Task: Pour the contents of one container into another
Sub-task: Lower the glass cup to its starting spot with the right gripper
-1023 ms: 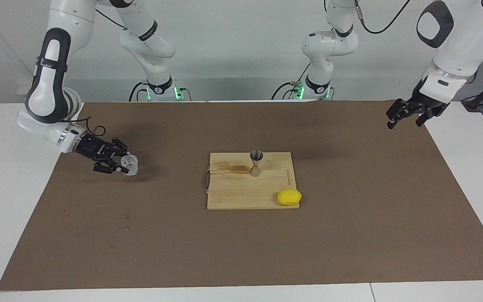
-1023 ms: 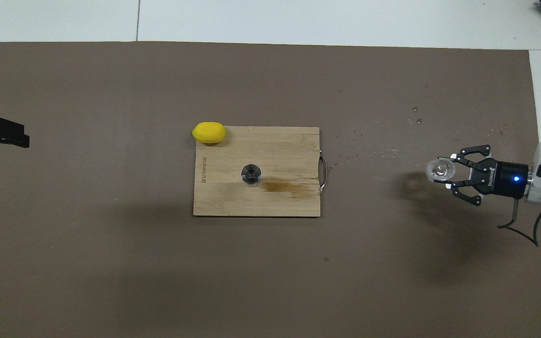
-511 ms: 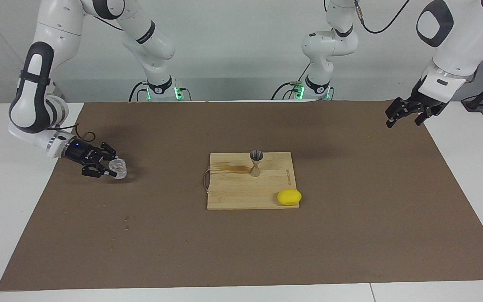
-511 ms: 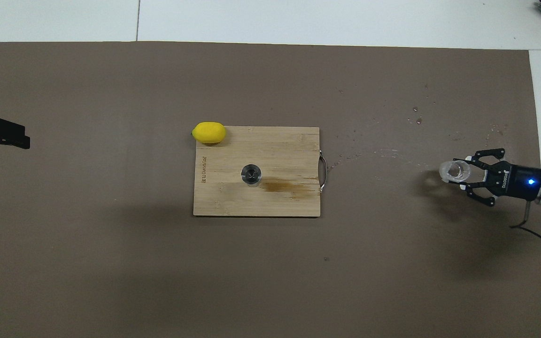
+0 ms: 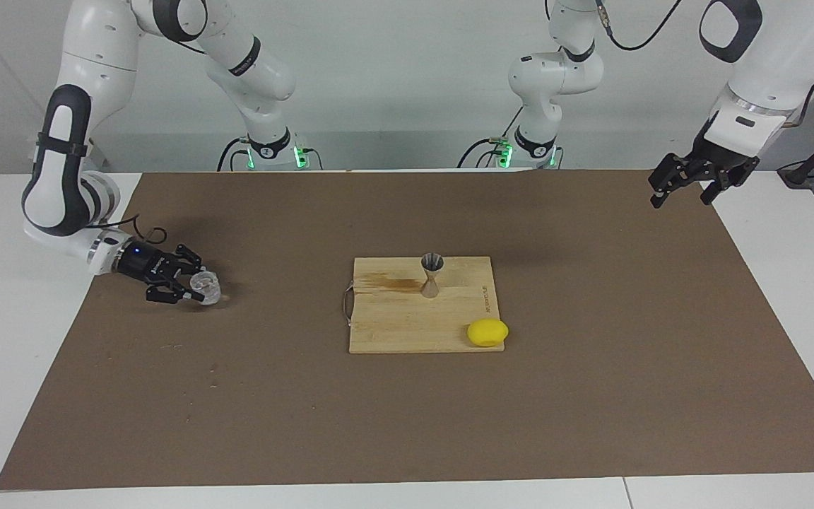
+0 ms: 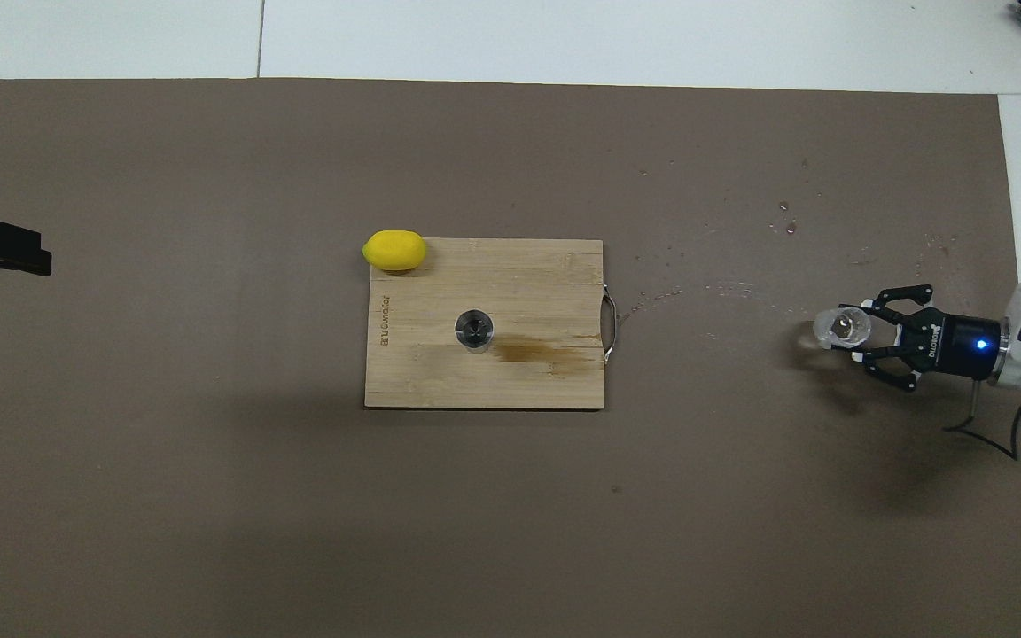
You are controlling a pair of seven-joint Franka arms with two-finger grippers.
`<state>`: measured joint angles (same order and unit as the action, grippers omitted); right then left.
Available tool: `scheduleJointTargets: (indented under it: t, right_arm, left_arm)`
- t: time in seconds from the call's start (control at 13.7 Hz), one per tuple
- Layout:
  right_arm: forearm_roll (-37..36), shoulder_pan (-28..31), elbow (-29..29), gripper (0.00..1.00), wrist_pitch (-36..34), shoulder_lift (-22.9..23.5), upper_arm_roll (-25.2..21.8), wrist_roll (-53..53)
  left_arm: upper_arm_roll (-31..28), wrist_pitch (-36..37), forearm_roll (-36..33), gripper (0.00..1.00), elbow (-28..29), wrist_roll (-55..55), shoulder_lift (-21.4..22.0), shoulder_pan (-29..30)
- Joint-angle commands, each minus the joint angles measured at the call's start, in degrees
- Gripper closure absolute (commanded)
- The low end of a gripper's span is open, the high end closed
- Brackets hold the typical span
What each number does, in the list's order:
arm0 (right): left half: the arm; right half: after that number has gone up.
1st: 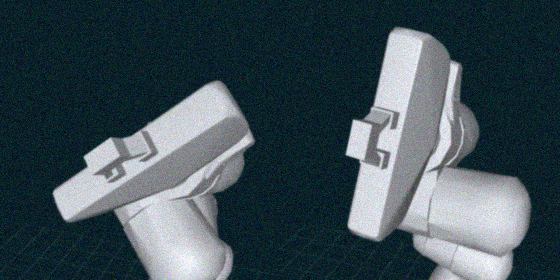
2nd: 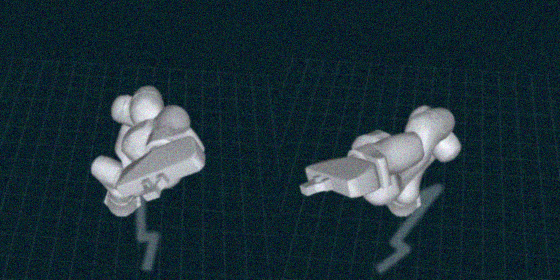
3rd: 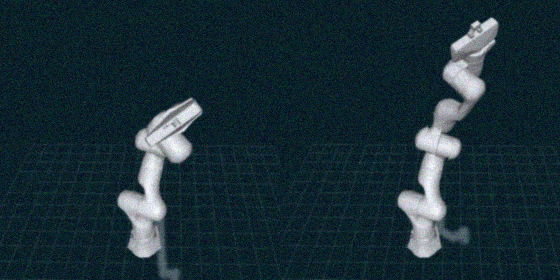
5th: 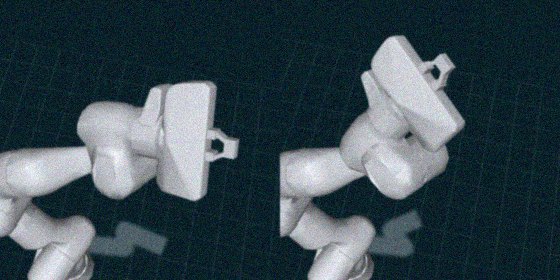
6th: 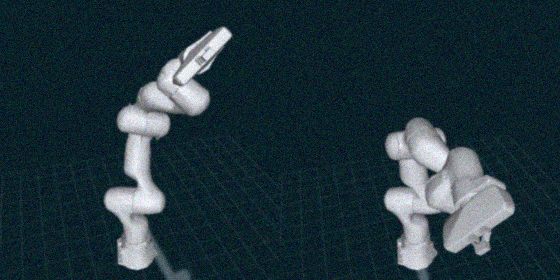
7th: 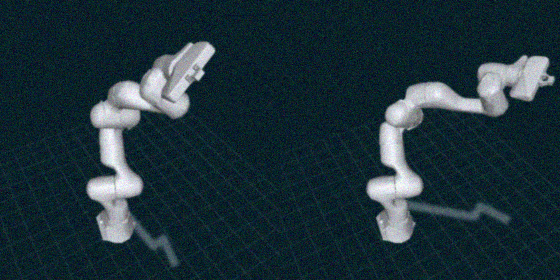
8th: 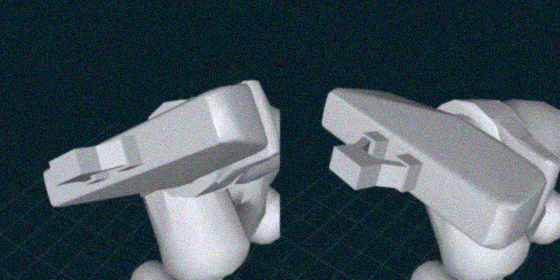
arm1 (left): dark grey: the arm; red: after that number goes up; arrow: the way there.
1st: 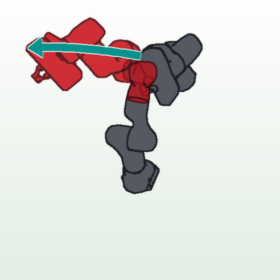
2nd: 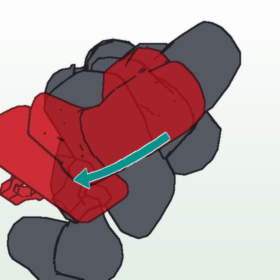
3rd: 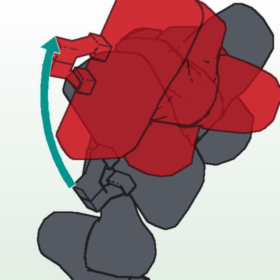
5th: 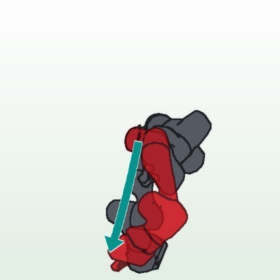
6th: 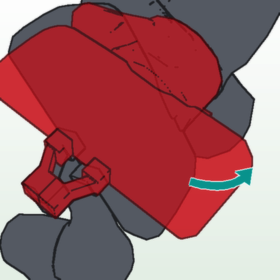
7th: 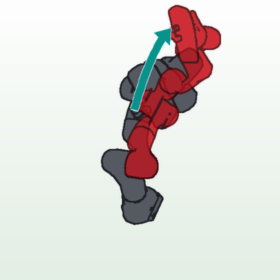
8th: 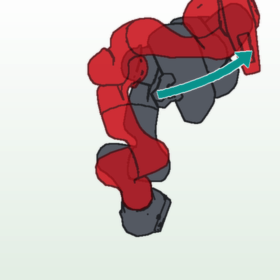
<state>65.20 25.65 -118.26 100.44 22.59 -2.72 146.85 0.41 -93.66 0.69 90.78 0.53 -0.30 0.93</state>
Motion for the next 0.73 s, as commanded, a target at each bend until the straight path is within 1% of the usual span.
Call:
scheduleJointTargets:
  t: [0.0, 0.37, 0.66]
  right_arm:
    - [1.86, 0.28, -1.26, 1.0, -0.68, -0.17, 0.26, 1.69]
    - [1.86, 0.2, -1.88, 1.0, 0.02, 0.0, 0.18, 3.71]
    - [1.86, -0.16, -2.06, 0.92, 0.9, 0.52, 0.18, 4.94]
  left_arm:
    - [-0.14, 0.59, -0.6, 0.0, 0.19, -0.79, 0.56, -0.4]
    - [-0.32, -0.29, -0.6, 0.0, 0.19, -0.62, 0.47, -0.22]
    - [-0.49, -0.29, -0.6, 0.0, 0.28, -0.62, 0.56, -0.22]
